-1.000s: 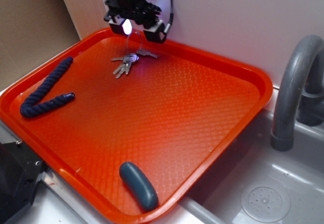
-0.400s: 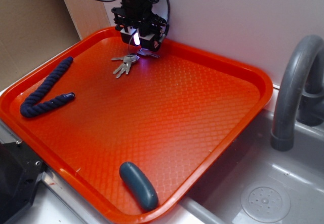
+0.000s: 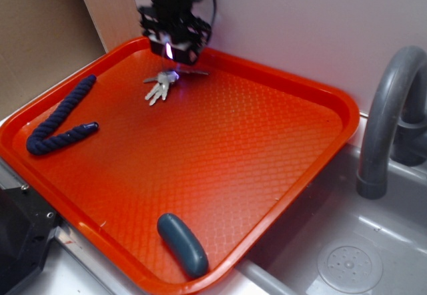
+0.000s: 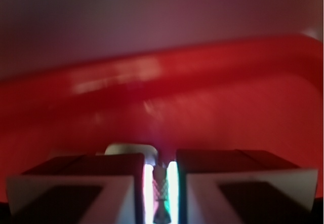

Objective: Grab the silver keys.

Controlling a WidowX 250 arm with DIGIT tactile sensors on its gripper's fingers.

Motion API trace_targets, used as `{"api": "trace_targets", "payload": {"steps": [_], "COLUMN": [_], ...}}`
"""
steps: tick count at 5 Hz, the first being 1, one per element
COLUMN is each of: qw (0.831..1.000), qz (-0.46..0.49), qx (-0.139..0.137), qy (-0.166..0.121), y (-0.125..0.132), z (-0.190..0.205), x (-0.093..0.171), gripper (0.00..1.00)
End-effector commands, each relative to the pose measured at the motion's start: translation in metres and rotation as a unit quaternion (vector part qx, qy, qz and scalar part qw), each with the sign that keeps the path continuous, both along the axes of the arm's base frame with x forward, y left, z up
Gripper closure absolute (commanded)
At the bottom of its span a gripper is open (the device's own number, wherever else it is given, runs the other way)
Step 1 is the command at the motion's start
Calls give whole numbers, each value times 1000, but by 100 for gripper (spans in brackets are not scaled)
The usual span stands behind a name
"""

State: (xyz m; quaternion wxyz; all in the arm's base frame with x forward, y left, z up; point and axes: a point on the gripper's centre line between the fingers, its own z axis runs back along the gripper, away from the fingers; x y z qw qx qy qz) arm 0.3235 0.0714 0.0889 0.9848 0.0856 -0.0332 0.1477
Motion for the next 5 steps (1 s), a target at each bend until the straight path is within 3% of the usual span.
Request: {"api": "trace_targets", "payload": {"steps": [1, 2, 3, 4, 5], "qw": [993, 989, 992, 990, 992], "qz": [-77, -105, -104, -109, -99], "qx": [-94, -101, -75, -87, -71], "qy": [6, 20, 12, 1, 1], "y": [-51, -67, -77, -83, -89], "z": [128, 179, 178, 172, 167], "x": [-86, -135, -150, -154, -153], "gripper": [100, 100, 100, 100, 100]}}
